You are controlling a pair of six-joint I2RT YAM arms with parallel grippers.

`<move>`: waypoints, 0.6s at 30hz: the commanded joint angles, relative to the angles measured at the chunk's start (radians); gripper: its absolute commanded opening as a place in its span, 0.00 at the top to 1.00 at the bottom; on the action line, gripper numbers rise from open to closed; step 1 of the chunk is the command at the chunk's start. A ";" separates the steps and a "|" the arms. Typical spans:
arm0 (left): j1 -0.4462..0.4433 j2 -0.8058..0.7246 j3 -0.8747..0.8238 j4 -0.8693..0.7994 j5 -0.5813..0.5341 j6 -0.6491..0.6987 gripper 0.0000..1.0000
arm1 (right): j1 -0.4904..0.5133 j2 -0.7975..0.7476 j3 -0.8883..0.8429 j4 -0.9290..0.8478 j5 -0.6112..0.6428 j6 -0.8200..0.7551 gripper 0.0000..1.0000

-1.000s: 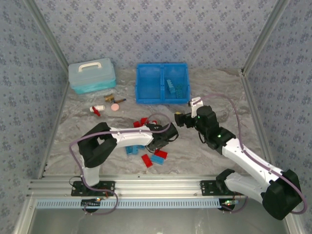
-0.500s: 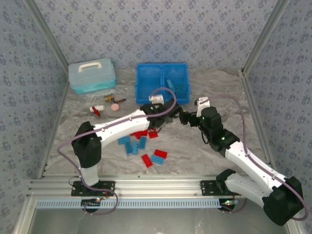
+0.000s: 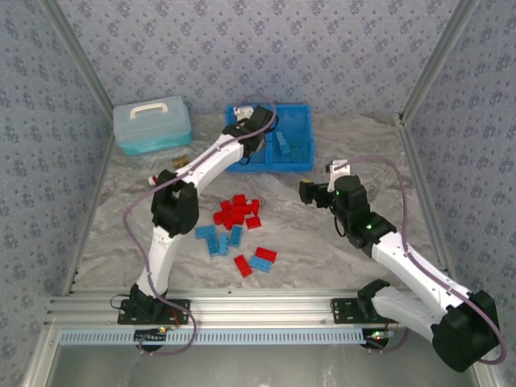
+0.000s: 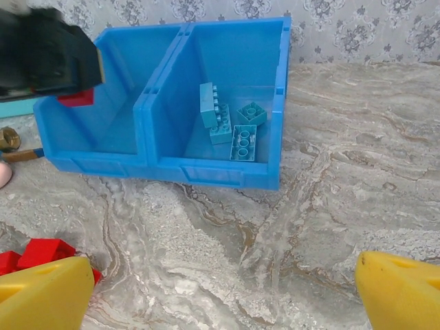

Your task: Sort the legos into containers by color

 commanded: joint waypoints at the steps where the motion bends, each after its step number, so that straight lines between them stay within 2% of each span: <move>1: 0.033 0.067 0.112 -0.046 0.030 0.060 0.65 | -0.005 0.003 -0.007 0.014 -0.021 0.018 0.00; 5: 0.027 0.057 0.144 -0.060 0.044 0.075 0.48 | -0.003 0.004 -0.007 0.015 -0.013 0.016 0.00; 13: -0.049 -0.163 0.024 -0.048 0.053 0.076 0.41 | 0.002 0.005 -0.007 0.014 -0.019 0.017 0.00; 16: -0.098 -0.304 -0.126 -0.042 0.077 0.047 0.42 | 0.002 0.005 -0.006 0.012 -0.018 0.014 0.00; 18: -0.147 -0.422 -0.304 -0.003 0.081 0.053 0.42 | 0.002 0.003 -0.003 0.005 -0.018 0.013 0.00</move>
